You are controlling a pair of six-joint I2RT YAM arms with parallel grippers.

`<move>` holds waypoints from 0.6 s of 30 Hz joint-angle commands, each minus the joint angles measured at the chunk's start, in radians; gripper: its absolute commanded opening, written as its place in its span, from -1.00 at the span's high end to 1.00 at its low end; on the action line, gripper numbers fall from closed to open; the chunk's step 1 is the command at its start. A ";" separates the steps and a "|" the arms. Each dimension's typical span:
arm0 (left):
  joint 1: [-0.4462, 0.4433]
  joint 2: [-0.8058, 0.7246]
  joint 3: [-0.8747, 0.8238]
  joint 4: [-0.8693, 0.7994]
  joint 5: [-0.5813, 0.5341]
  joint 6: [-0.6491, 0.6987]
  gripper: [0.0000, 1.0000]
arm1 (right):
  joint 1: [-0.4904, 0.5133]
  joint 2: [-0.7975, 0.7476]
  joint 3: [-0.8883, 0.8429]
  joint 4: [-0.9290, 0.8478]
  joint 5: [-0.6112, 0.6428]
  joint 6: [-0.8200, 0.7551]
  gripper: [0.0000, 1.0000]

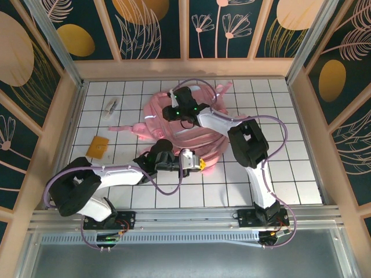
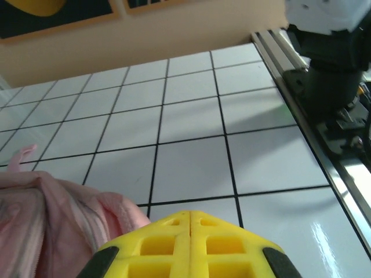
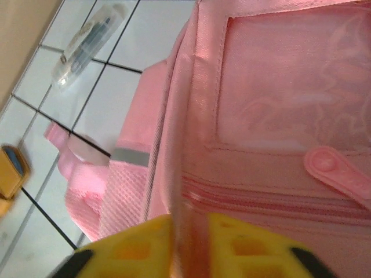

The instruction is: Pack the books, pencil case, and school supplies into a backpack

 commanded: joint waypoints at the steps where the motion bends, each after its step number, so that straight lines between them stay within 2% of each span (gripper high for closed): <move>1: 0.024 -0.086 0.050 -0.074 -0.081 -0.106 0.70 | -0.080 -0.142 -0.086 0.015 -0.040 0.047 0.22; 2: 0.056 -0.114 0.066 -0.138 -0.088 -0.131 0.46 | -0.099 -0.178 -0.110 0.003 -0.063 0.058 0.13; 3: 0.107 -0.140 0.082 -0.190 -0.111 -0.220 0.11 | -0.120 -0.221 -0.138 -0.012 -0.078 0.069 0.08; 4: 0.170 -0.164 0.102 -0.234 -0.155 -0.330 -0.05 | -0.126 -0.266 -0.165 -0.027 -0.080 0.074 0.05; 6: 0.260 -0.199 0.150 -0.363 -0.224 -0.433 -0.26 | -0.152 -0.348 -0.230 -0.049 -0.066 0.075 0.01; 9: 0.273 -0.228 0.225 -0.542 -0.431 -0.527 -0.74 | -0.162 -0.462 -0.321 -0.097 -0.027 0.071 -0.01; 11: 0.274 -0.223 0.241 -0.618 -0.354 -0.396 -0.78 | -0.162 -0.532 -0.393 -0.129 0.001 0.079 -0.01; 13: 0.274 -0.223 0.216 -0.670 -0.329 -0.217 -0.75 | -0.162 -0.602 -0.470 -0.155 0.015 0.092 -0.02; 14: 0.274 -0.230 0.201 -0.698 -0.301 -0.057 -0.70 | -0.160 -0.638 -0.502 -0.165 0.017 0.095 -0.02; 16: 0.273 -0.253 0.150 -0.815 -0.216 0.482 -0.69 | -0.159 -0.714 -0.574 -0.183 0.044 0.112 -0.02; 18: 0.277 -0.245 0.089 -0.665 -0.348 0.653 -0.71 | -0.160 -0.779 -0.638 -0.183 0.070 0.131 -0.02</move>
